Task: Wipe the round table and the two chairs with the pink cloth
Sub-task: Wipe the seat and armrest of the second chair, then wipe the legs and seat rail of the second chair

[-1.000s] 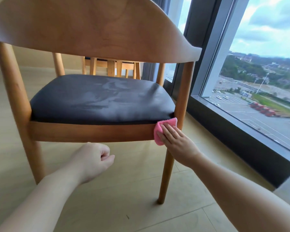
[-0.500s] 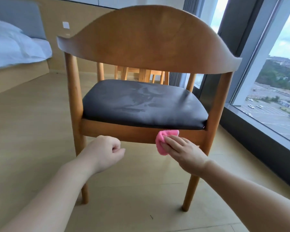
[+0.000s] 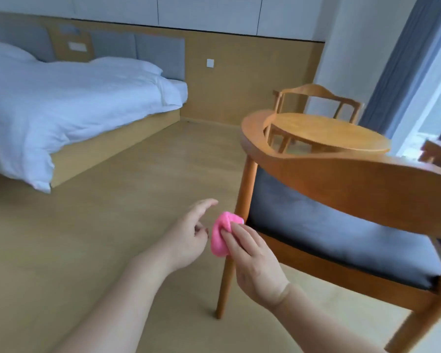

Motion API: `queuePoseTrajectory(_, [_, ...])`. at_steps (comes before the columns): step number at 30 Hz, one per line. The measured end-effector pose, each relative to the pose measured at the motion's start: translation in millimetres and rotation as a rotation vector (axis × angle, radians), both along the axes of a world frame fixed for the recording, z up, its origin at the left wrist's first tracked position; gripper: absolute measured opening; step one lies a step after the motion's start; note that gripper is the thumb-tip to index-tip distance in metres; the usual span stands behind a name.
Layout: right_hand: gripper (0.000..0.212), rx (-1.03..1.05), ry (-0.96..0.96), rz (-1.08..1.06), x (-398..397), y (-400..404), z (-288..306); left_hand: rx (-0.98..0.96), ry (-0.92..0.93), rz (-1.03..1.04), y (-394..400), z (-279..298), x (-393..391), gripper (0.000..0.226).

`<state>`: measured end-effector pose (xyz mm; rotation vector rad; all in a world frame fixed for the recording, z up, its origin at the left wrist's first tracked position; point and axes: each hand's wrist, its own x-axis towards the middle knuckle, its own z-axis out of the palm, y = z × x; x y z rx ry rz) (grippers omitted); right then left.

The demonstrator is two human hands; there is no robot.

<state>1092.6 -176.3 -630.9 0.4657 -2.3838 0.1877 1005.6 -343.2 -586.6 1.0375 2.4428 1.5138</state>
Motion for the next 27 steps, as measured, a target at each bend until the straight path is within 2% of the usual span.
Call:
queuePoseTrajectory(3, [0.04, -0.061, -0.012, 0.091, -13, -36, 72, -0.046, -0.09, -0.107, -32, 85, -13, 0.062])
queuePoseTrajectory(6, [0.04, -0.077, -0.045, 0.157, -27, -59, 167, -0.126, -0.139, -0.201, -60, 185, -28, 0.05])
queuePoseTrajectory(9, [0.043, -0.065, -0.089, 0.188, -43, -78, 275, -0.12, -0.154, -0.184, -89, 291, -44, 0.034])
queuePoseTrajectory(13, [0.052, 0.032, -0.204, 0.204, -56, -109, 426, -0.226, -0.172, -0.185, -134, 430, -63, 0.018])
queuePoseTrajectory(17, [0.056, 0.152, -0.346, 0.245, -63, -136, 542, -0.405, -0.123, -0.172, -175, 537, -79, 0.006])
queuePoseTrajectory(19, [0.058, 0.181, -0.369, 0.258, -73, -146, 580, -0.515, -0.055, -0.169, -189, 572, -89, 0.009])
queuePoseTrajectory(21, [0.052, 0.107, -0.374, 0.266, -83, -156, 602, -0.558, 0.004, -0.173, -198, 593, -102, 0.01])
queuePoseTrajectory(24, [0.032, -0.047, -0.318, 0.234, -102, -168, 616, -0.491, 0.007, -0.167, -203, 608, -119, 0.01])
queuePoseTrajectory(27, [0.025, -0.152, -0.312, 0.184, -123, -168, 615, -0.412, -0.03, -0.161, -194, 609, -139, 0.007])
